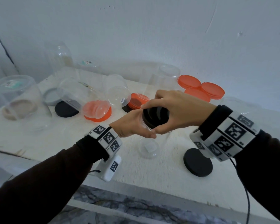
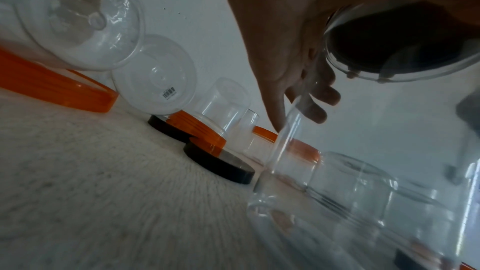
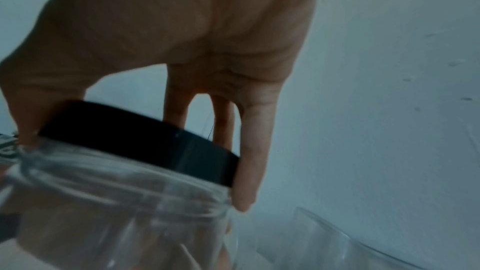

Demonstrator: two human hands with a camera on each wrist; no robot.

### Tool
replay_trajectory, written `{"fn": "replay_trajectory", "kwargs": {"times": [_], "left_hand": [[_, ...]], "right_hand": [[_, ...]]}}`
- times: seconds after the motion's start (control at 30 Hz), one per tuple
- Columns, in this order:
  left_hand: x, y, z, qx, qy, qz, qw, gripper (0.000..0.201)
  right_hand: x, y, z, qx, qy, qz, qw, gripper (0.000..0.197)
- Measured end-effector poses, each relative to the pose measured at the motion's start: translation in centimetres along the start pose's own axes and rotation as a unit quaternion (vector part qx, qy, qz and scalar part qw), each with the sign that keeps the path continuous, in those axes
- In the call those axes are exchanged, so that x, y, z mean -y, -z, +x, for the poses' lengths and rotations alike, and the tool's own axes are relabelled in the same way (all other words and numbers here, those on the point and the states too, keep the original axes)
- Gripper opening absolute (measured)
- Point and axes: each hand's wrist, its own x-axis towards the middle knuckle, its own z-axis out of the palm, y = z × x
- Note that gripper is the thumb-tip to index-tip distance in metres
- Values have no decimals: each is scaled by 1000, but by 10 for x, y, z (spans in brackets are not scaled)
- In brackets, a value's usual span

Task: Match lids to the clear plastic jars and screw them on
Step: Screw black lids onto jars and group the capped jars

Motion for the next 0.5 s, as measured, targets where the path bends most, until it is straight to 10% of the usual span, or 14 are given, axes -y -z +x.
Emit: {"fn": "replay_trajectory", "kwargs": {"times": [0.5], "left_hand": [[10,-12,-9,-70,-38,14,997,64]], "right_hand": [[21,-6,-4,-53,-86,-42,994,61]]}}
